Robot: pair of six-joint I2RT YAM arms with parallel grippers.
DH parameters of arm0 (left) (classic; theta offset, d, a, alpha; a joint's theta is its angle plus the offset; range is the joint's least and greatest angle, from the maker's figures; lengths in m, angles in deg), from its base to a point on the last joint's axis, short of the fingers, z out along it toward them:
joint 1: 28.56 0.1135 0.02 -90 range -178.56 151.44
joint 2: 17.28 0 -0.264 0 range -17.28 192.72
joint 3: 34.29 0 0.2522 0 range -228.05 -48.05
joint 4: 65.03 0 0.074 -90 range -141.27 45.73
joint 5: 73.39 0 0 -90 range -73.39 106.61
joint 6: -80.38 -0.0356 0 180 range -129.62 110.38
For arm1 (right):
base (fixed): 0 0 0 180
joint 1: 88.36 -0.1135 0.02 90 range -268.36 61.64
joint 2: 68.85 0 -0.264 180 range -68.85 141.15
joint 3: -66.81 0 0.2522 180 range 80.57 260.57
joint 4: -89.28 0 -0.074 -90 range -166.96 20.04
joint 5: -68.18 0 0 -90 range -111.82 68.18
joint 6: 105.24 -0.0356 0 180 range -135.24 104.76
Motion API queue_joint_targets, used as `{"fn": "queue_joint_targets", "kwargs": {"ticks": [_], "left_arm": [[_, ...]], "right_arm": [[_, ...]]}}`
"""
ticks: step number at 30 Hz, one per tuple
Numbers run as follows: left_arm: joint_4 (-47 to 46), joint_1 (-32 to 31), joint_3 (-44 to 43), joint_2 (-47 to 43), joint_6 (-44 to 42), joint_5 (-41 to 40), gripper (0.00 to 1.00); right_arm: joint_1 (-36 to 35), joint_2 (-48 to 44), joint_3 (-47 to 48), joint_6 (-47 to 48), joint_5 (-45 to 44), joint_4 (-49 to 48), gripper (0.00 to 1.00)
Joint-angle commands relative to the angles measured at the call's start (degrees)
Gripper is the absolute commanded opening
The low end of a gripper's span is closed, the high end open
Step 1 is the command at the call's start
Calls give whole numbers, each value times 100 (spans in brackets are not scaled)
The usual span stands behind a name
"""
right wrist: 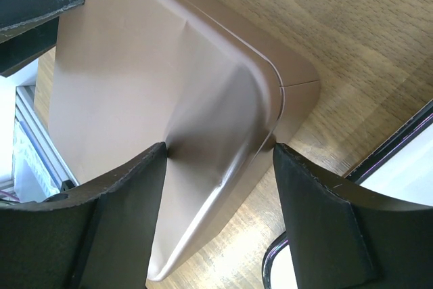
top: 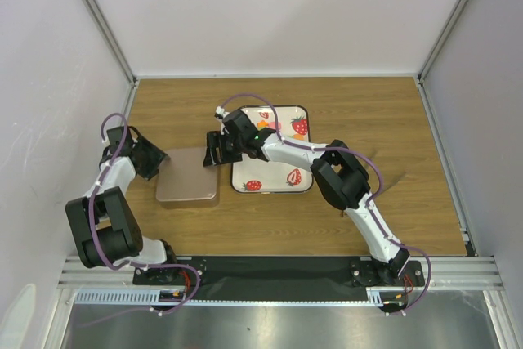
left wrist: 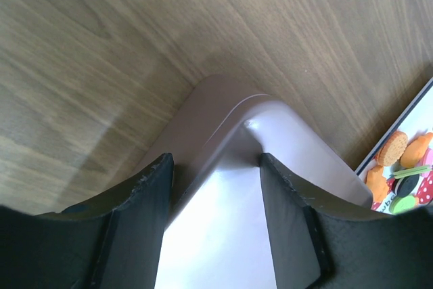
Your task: Pack the cookies
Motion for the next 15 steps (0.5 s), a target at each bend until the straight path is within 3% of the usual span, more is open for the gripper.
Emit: {"fn": "queue_joint_targets", "kwargs": {"ticks": [1, 15], "left_arm": [[58, -52, 286, 279, 44, -306, 57], [-145, -52, 568, 481, 141, -314, 56]], "right_arm": [[-45, 59, 42, 52, 30, 101, 69], [-89, -108, -90, 166, 3, 128, 72]]}}
